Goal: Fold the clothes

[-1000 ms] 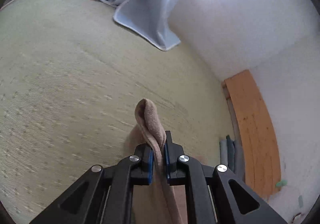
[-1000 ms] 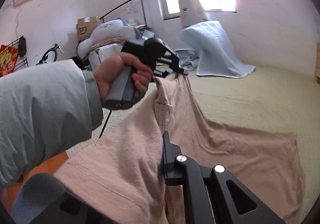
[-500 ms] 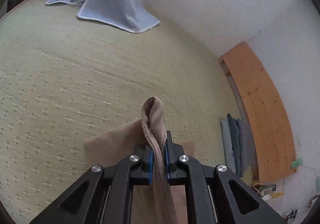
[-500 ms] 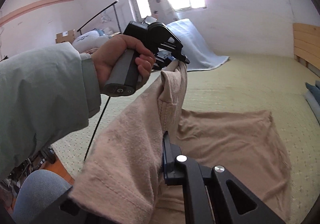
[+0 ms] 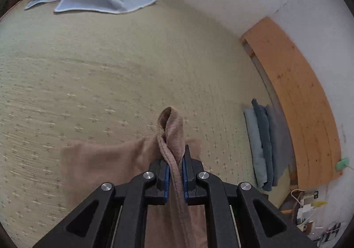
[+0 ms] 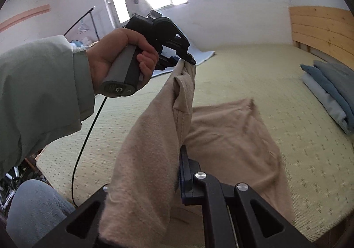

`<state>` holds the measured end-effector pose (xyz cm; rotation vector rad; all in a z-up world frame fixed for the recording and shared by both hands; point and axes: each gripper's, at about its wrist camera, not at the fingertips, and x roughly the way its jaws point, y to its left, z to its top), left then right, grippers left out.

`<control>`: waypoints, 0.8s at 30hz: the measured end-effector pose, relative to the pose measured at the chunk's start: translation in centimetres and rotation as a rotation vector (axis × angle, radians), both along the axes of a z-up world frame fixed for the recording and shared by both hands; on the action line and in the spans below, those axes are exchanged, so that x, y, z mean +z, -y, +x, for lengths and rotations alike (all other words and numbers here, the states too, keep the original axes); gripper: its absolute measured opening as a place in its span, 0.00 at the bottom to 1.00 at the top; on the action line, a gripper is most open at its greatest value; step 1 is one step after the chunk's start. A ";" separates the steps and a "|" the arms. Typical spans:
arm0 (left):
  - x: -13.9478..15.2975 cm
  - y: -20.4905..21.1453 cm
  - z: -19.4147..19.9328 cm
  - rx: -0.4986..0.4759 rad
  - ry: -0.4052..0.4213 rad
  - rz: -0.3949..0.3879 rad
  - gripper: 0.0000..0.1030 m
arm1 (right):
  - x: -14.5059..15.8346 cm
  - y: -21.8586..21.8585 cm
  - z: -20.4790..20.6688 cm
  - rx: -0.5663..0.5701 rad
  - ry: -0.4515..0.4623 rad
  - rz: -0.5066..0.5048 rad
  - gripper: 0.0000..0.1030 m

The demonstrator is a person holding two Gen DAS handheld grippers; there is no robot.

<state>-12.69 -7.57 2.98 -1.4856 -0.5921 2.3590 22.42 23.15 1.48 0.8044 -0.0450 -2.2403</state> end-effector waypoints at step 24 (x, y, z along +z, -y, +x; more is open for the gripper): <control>-6.9 -11.2 -1.4 0.075 0.071 -0.169 0.08 | -7.7 -9.6 -5.5 -0.204 0.261 -0.056 0.00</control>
